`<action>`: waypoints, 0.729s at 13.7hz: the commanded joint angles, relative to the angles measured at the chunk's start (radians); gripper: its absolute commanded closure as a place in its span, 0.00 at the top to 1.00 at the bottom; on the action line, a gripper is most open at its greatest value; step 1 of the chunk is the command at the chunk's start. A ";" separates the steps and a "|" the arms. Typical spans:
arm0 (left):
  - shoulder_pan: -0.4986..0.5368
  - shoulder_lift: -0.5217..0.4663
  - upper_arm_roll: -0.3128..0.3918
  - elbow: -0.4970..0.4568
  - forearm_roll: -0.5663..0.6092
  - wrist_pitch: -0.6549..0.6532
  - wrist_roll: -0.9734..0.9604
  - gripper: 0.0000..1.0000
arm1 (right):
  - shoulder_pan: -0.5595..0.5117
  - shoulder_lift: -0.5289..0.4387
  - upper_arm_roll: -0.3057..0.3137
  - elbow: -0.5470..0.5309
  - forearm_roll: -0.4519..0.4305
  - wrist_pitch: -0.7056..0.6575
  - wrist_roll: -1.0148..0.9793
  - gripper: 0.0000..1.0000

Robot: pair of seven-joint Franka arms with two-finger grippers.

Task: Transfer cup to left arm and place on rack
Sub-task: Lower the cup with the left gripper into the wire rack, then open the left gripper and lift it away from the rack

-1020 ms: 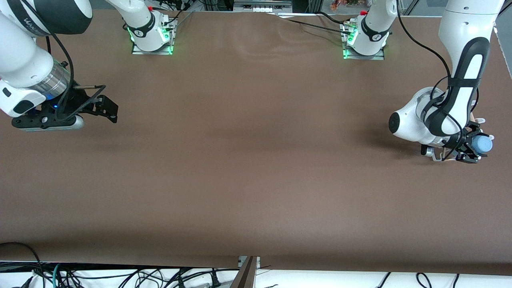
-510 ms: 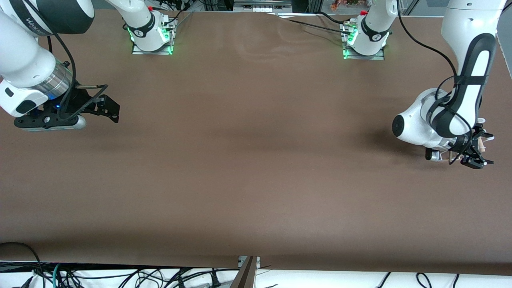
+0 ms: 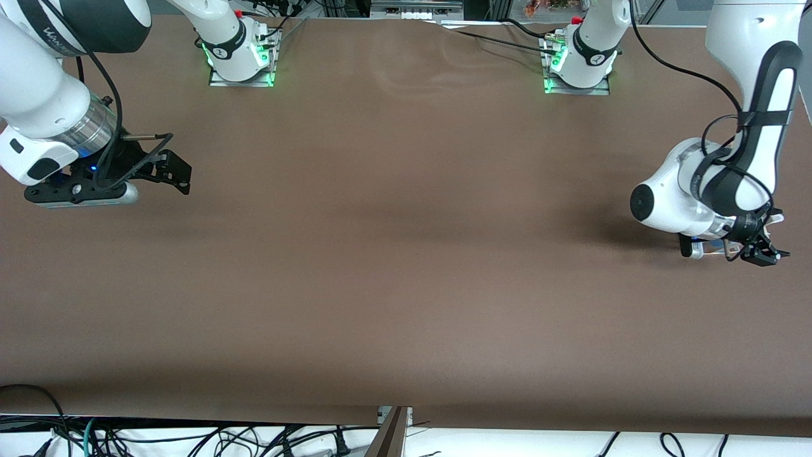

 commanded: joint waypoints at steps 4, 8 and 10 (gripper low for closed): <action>0.007 -0.035 -0.004 0.195 -0.424 -0.017 0.003 1.00 | 0.011 0.008 -0.001 0.022 -0.001 -0.005 -0.001 1.00; 0.009 -0.070 -0.002 0.271 -0.706 -0.017 -0.023 1.00 | 0.011 0.008 -0.001 0.022 0.000 -0.005 -0.001 1.00; 0.009 -0.114 -0.004 0.284 -0.831 -0.014 -0.102 1.00 | 0.025 0.008 -0.001 0.022 -0.001 -0.005 0.000 1.00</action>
